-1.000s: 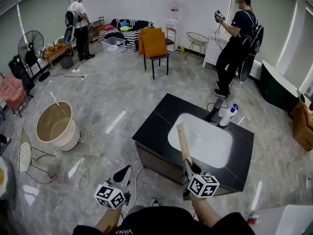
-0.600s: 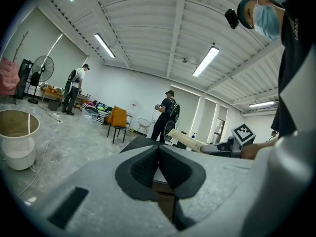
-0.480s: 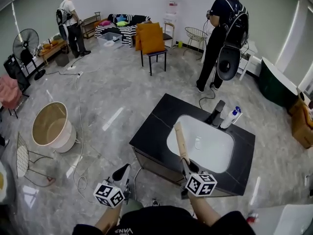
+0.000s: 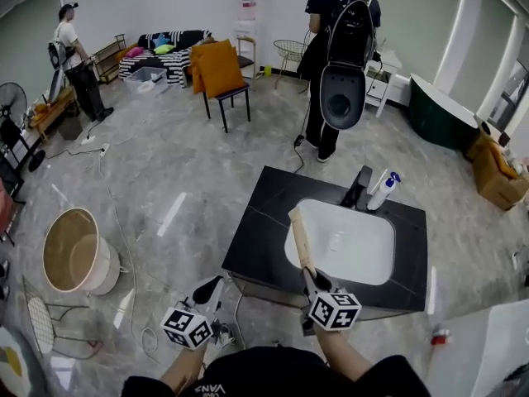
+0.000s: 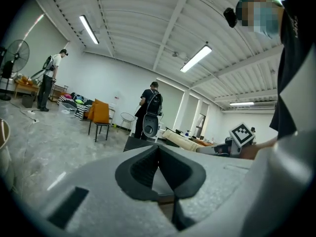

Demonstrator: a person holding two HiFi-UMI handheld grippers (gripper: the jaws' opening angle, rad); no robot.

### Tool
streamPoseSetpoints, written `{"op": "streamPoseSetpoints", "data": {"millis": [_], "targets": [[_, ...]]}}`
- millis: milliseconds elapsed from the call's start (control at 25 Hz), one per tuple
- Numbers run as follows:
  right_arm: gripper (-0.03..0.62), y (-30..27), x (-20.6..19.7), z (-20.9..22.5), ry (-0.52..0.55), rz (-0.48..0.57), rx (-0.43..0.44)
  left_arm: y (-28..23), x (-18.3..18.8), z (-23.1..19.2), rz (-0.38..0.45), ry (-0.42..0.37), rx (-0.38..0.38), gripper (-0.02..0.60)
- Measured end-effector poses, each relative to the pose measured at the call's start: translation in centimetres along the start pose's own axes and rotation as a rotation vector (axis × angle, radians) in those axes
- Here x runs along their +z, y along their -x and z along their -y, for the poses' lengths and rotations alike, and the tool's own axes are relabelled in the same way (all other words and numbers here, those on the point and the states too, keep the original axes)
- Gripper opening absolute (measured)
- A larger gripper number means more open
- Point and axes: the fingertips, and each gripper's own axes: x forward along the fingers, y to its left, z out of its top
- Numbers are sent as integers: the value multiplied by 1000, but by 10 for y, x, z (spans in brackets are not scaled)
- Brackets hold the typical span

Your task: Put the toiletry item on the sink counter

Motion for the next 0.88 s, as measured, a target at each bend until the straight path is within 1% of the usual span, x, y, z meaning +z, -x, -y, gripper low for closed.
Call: {"op": "streamPoseSetpoints", "data": {"millis": [320,600,760,880], "targets": [[41,-32,-14,-29,-56,34,-139,-13,18,-52,-62,-16,-146,6],[43,-58,-29,-45,-80,76,-257,-13,25,-93,-113,-47,-247,6],[43,-72,-37,-49,-95,92,-317,-14,24,-111,-127,-47,-281,6],[41,-82,-40,-48,-79,81,-354,-19,24,-118,-133,-31,-295,6]]}}
